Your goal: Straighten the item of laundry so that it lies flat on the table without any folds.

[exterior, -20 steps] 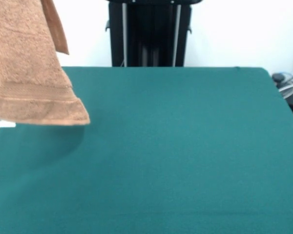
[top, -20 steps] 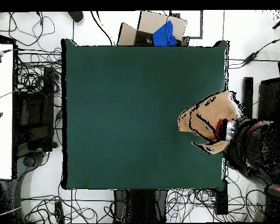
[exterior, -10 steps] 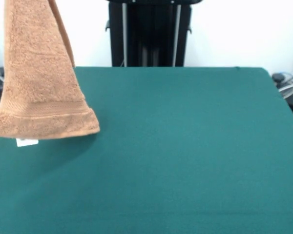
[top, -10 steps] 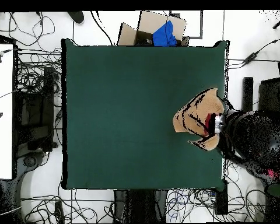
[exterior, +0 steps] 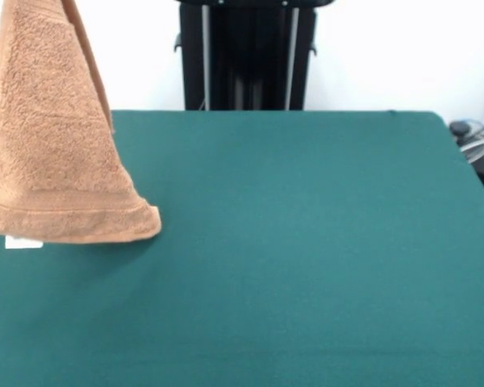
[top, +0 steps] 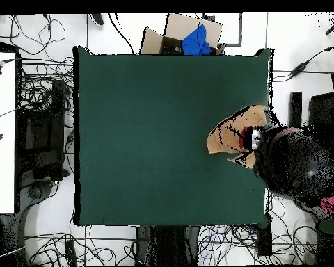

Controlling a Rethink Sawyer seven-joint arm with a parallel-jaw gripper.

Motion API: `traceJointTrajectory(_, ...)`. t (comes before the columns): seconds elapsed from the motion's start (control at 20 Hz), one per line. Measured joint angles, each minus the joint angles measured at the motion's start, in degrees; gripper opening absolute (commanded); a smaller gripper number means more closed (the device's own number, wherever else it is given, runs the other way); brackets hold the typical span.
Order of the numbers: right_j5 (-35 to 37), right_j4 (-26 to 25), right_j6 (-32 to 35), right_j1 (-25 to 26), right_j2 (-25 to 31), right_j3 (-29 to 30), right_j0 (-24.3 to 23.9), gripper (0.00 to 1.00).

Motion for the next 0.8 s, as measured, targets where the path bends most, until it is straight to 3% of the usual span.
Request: traceJointTrajectory(0.8, -5.68, -0.20, 0.00, -0.03, -2.63, 4.55, 3.26, 0.00)
